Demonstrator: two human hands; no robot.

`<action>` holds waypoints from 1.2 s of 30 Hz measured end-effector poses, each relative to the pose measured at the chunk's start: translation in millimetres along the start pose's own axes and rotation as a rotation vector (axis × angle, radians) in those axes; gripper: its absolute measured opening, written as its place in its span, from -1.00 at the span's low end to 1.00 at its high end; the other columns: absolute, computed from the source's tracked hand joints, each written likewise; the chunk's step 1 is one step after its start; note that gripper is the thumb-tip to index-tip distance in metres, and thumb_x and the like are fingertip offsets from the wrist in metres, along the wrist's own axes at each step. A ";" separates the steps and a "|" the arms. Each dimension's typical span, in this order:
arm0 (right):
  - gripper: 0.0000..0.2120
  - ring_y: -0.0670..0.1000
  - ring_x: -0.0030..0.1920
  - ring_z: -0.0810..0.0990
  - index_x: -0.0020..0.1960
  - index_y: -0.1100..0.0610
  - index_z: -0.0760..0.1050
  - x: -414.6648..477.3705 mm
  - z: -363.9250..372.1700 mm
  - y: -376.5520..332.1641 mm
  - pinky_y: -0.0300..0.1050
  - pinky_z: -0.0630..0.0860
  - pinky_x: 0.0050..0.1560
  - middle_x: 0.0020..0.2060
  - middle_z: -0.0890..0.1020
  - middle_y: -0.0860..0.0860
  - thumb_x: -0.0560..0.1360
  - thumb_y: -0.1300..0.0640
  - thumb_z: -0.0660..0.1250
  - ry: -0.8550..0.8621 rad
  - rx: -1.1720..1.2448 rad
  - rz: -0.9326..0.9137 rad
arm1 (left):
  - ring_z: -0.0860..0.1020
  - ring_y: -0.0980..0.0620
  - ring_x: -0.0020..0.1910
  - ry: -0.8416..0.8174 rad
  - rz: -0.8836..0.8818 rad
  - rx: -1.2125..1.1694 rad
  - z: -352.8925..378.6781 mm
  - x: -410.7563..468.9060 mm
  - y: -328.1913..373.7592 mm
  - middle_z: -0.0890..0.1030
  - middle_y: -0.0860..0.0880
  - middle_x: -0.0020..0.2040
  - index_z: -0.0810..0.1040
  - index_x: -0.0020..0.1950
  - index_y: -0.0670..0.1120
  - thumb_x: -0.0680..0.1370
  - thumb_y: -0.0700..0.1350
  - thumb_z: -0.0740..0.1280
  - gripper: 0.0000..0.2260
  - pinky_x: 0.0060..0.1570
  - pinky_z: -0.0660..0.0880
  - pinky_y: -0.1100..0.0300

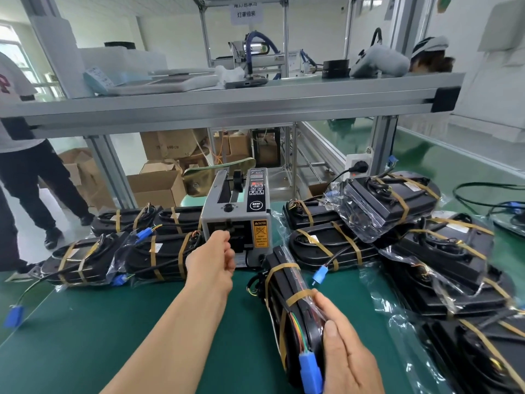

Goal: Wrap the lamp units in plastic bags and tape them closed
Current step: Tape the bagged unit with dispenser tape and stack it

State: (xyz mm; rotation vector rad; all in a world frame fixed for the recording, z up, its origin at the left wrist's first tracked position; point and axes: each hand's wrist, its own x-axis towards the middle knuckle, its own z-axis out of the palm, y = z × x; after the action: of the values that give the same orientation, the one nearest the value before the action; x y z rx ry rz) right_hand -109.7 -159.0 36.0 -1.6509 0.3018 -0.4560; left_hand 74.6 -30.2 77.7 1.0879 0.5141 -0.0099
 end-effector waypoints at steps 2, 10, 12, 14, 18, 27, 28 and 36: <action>-0.62 -0.34 0.02 0.53 0.21 -0.19 0.55 -0.3 -0.4 -1.4 -0.54 0.43 -0.10 -0.26 0.62 -0.48 0.64 0.24 0.18 0.007 0.006 -0.009 | 0.37 0.17 -0.54 -0.160 0.059 0.107 -12.7 -19.7 1.8 0.43 0.08 -0.48 0.49 -0.26 -0.03 0.53 -0.19 0.38 -0.82 -0.45 0.36 0.29; -0.61 -0.40 0.09 0.57 0.24 -0.16 0.57 -1.2 2.2 -1.8 -0.56 0.39 -0.01 0.02 0.64 -0.44 0.64 0.27 0.18 0.003 0.050 0.007 | 0.43 0.18 -0.34 -0.777 0.253 0.796 -42.3 -109.5 -1.3 0.54 0.05 -0.34 0.63 -0.32 -0.01 0.34 0.02 0.49 -0.86 -0.28 0.38 0.42; -0.62 -0.36 0.11 0.59 0.24 -0.16 0.58 -0.8 2.4 0.5 -0.54 0.41 0.02 0.03 0.66 -0.40 0.64 0.26 0.19 0.003 0.065 0.014 | 0.46 0.18 -0.31 -0.779 0.313 0.867 -40.5 -113.8 -2.9 0.57 0.07 -0.31 0.63 -0.31 0.00 0.45 -0.05 0.50 -0.85 -0.24 0.40 0.42; -0.62 -0.38 0.10 0.59 0.23 -0.18 0.58 -0.8 3.0 1.0 -0.55 0.40 0.00 0.02 0.66 -0.40 0.65 0.25 0.19 0.005 0.062 0.019 | 0.45 0.17 -0.31 -0.749 0.383 0.911 -38.1 -115.0 -2.5 0.56 0.09 -0.30 0.62 -0.30 -0.01 0.48 -0.09 0.48 -0.84 -0.25 0.39 0.43; -0.61 -0.32 0.14 0.60 0.25 -0.18 0.57 -1.3 4.6 2.2 -0.46 0.43 0.10 0.06 0.67 -0.36 0.65 0.25 0.18 -0.001 0.066 0.014 | 0.40 0.22 -0.37 -0.757 0.493 0.966 -30.2 -112.9 1.1 0.47 0.19 -0.32 0.61 -0.32 0.00 0.47 -0.09 0.48 -0.83 -0.29 0.34 0.45; -0.62 -0.33 0.14 0.59 0.28 -0.19 0.55 -2.2 3.7 0.0 -0.47 0.44 0.09 0.08 0.67 -0.34 0.66 0.21 0.17 -0.026 0.052 0.030 | 0.36 0.16 -0.39 -0.831 0.397 1.167 -19.1 -100.6 8.3 0.50 0.05 -0.30 0.56 -0.38 0.04 0.49 -0.06 0.45 -0.76 -0.36 0.32 0.41; -0.62 -0.34 0.14 0.59 0.28 -0.19 0.55 -2.1 3.6 -0.6 -0.48 0.43 0.08 0.08 0.67 -0.34 0.66 0.21 0.17 -0.028 0.051 0.032 | 0.35 0.16 -0.40 -0.843 0.394 1.177 -18.3 -100.0 9.0 0.49 0.04 -0.31 0.55 -0.38 0.04 0.49 -0.07 0.44 -0.76 -0.38 0.31 0.41; -0.62 -0.32 0.16 0.59 0.29 -0.18 0.55 -1.4 3.5 -0.7 -0.42 0.45 0.15 0.09 0.67 -0.34 0.67 0.22 0.16 -0.038 0.062 0.050 | 0.32 0.13 -0.43 -0.841 0.394 1.189 -16.8 -95.5 4.7 0.42 0.13 -0.43 0.57 -0.35 0.04 0.47 -0.07 0.45 -0.80 -0.40 0.29 0.32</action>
State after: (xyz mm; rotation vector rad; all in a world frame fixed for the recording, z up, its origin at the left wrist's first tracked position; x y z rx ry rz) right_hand -109.4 -155.2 36.3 -1.5857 0.2975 -0.3924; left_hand -15.1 -36.7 114.1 2.1563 -0.5835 -0.4562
